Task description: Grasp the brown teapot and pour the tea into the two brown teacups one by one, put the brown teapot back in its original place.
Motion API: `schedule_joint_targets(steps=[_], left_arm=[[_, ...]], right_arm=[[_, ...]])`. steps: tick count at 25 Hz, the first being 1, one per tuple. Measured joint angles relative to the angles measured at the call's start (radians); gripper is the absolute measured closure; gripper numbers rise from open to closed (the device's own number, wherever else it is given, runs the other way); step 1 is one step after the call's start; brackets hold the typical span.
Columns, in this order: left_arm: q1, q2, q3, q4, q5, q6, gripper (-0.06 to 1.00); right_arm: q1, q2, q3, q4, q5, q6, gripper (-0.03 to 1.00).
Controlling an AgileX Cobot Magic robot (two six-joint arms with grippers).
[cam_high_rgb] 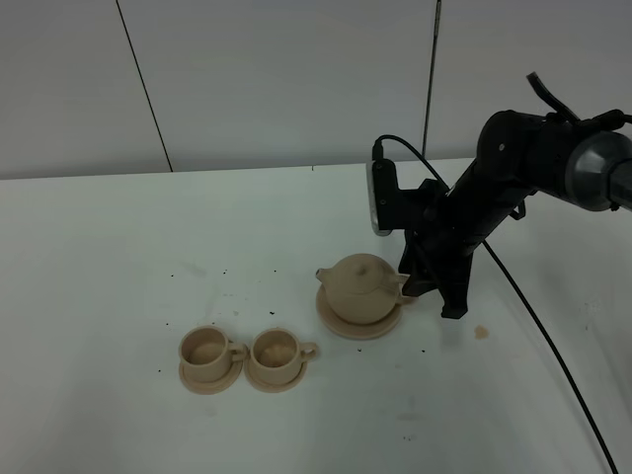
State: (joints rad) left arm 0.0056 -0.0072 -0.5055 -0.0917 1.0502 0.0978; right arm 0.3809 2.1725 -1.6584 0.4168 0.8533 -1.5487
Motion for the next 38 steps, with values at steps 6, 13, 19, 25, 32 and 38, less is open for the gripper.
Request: schedule_joint_targets(steps=[6, 13, 19, 25, 32, 38], left_arm=[[0.000, 0.000, 0.000, 0.000, 0.000, 0.000, 0.71], [0.000, 0.000, 0.000, 0.000, 0.000, 0.000, 0.71], [0.000, 0.000, 0.000, 0.000, 0.000, 0.000, 0.71], [0.000, 0.000, 0.000, 0.000, 0.000, 0.000, 0.71], [0.000, 0.000, 0.000, 0.000, 0.000, 0.000, 0.71], [0.000, 0.000, 0.000, 0.000, 0.000, 0.000, 0.71]], right_arm=[[0.005, 0.000, 0.000, 0.000, -0.001, 0.003, 0.70], [0.011, 0.000, 0.000, 0.001, -0.011, 0.003, 0.70], [0.015, 0.000, 0.000, 0.014, -0.015, -0.005, 0.70], [0.015, 0.000, 0.000, 0.022, -0.019, -0.014, 0.70], [0.015, 0.002, 0.000, 0.034, -0.019, -0.023, 0.70], [0.015, 0.002, 0.000, 0.042, -0.020, -0.027, 0.70]])
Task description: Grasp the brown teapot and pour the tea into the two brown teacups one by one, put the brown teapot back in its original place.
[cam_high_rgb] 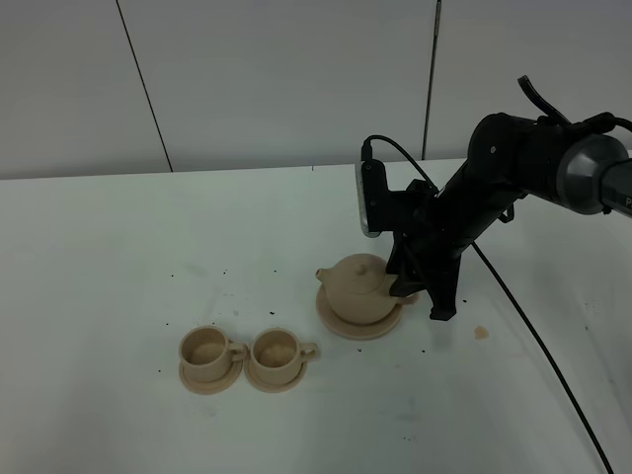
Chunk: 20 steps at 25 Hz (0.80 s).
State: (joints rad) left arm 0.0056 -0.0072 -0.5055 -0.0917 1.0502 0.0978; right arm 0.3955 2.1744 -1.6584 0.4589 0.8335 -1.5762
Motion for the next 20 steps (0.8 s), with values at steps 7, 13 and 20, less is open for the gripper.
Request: schedule_joint_targets(steps=[7, 13, 20], left_arm=[[0.000, 0.000, 0.000, 0.000, 0.000, 0.000, 0.71], [0.000, 0.000, 0.000, 0.000, 0.000, 0.000, 0.71], [0.000, 0.000, 0.000, 0.000, 0.000, 0.000, 0.71]], right_arm=[[0.000, 0.000, 0.000, 0.002, 0.000, -0.002, 0.72], [0.000, 0.000, 0.000, 0.002, -0.002, -0.003, 0.72], [0.000, 0.000, 0.000, 0.002, -0.002, -0.003, 0.72]])
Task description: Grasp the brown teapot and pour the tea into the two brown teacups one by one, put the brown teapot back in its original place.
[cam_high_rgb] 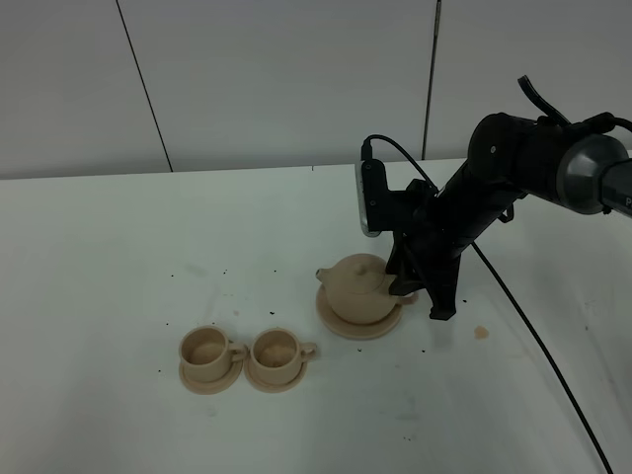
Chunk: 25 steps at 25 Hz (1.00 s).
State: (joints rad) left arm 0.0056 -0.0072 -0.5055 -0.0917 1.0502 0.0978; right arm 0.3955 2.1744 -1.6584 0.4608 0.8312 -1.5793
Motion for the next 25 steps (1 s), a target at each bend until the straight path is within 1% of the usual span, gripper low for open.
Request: schedule_joint_targets(steps=[18, 25], left_arm=[[0.000, 0.000, 0.000, 0.000, 0.000, 0.000, 0.71], [0.000, 0.000, 0.000, 0.000, 0.000, 0.000, 0.71]], right_arm=[[0.000, 0.000, 0.000, 0.003, -0.019, -0.008, 0.72], [0.000, 0.000, 0.022, 0.005, -0.033, -0.018, 0.72]])
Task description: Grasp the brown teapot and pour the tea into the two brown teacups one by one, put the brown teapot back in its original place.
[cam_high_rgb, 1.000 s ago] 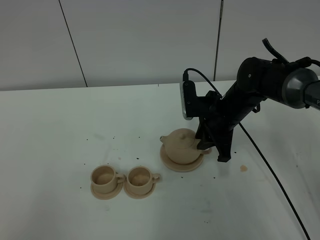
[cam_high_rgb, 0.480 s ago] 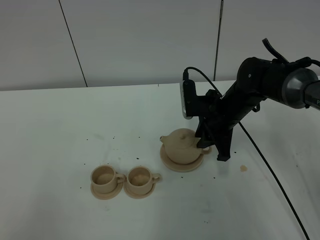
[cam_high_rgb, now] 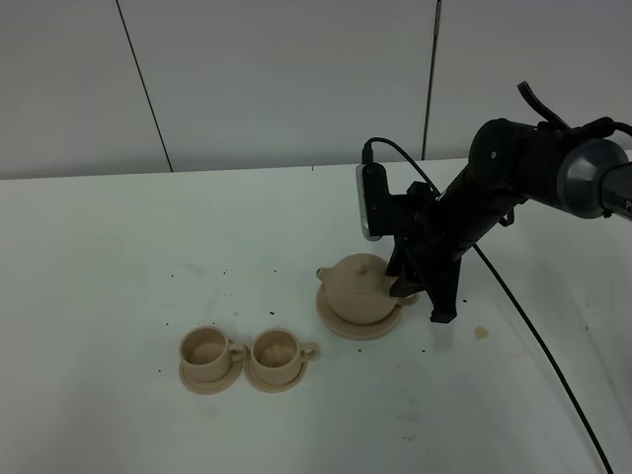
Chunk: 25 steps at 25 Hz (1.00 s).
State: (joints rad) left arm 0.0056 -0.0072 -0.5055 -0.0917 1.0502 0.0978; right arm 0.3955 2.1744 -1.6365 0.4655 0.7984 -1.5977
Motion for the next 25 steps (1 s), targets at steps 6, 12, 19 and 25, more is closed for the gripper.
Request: schedule_joint_targets(steps=[6, 12, 19, 25], left_arm=[[0.000, 0.000, 0.000, 0.000, 0.000, 0.000, 0.71], [0.000, 0.000, 0.000, 0.000, 0.000, 0.000, 0.71], [0.000, 0.000, 0.000, 0.000, 0.000, 0.000, 0.71], [0.000, 0.000, 0.000, 0.000, 0.000, 0.000, 0.71]], right_arm=[[0.000, 0.000, 0.000, 0.000, -0.005, 0.000, 0.72], [0.000, 0.000, 0.000, 0.003, -0.008, 0.000, 0.72], [0.000, 0.000, 0.000, 0.004, -0.009, -0.001, 0.72], [0.000, 0.000, 0.000, 0.002, -0.009, 0.000, 0.72]])
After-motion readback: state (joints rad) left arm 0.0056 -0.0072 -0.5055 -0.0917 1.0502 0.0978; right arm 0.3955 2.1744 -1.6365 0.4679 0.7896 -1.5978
